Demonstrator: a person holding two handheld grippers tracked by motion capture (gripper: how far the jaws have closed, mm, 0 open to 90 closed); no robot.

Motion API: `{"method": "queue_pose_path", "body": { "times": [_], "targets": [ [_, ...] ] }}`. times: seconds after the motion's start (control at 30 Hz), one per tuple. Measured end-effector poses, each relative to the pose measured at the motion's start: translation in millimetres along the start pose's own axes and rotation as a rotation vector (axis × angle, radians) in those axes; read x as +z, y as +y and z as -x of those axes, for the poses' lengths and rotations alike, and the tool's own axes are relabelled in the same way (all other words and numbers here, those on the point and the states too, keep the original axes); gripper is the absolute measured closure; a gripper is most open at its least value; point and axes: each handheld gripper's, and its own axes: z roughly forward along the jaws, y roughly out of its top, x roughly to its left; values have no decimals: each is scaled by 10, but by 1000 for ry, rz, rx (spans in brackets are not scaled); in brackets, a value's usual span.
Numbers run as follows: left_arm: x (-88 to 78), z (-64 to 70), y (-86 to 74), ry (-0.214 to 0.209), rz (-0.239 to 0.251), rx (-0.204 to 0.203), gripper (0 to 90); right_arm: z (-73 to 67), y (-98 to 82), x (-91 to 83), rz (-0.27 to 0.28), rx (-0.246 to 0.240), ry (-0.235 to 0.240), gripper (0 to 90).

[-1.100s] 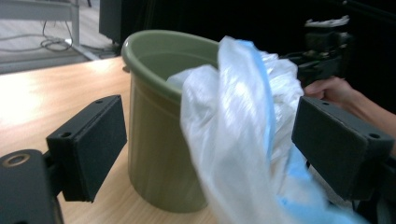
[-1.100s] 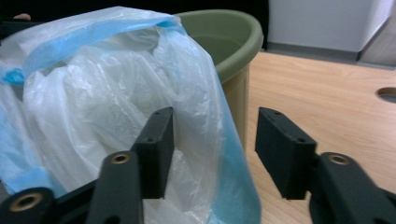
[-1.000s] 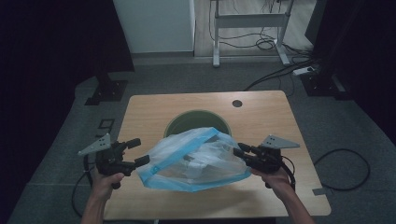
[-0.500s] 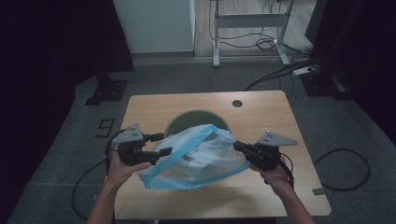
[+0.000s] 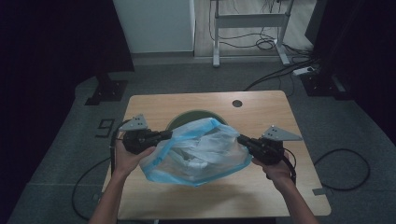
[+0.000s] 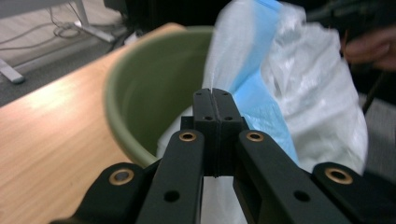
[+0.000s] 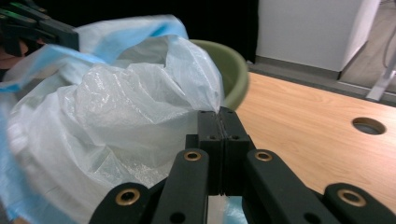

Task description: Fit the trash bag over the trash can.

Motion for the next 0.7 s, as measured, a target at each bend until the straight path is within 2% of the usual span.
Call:
{"method": "queue_pose_path", "body": {
  "times": [0.03, 0.13, 0.27, 0.43, 0.47, 0.5, 0.53, 0.57, 0.6, 0.63, 0.7],
  "targets": [
    [-10, -50, 11, 19, 21, -9, 900, 23, 13, 0, 1, 3, -12, 886],
    [-4, -173, 36, 25, 58, -45, 900, 105, 60, 25, 2, 19, -35, 888],
    [52, -345, 101, 61, 83, -64, 900, 195, 168, 114, 7, 35, -59, 889],
    [121, -609, 92, 49, 111, -136, 900, 318, 272, 330, -3, 62, -87, 888],
    [160, -711, 59, 50, 113, -165, 900, 339, 280, 380, -10, 66, -88, 888],
    [171, -733, 49, 51, 116, -171, 900, 364, 280, 486, -22, 71, -98, 888],
    [194, -789, 24, 53, 121, -187, 900, 369, 277, 512, -26, 73, -100, 888],
    [194, -789, 24, 53, 121, -187, 900, 369, 277, 512, -26, 73, -100, 888],
    [240, -867, -15, 53, 128, -211, 900, 399, 247, 636, -47, 85, -113, 888],
    [240, -867, -15, 53, 128, -211, 900, 399, 247, 636, -47, 85, -113, 888],
    [314, -958, -80, 62, 132, -237, 900, 443, 202, 756, -61, 107, -127, 889]
  ]
}}
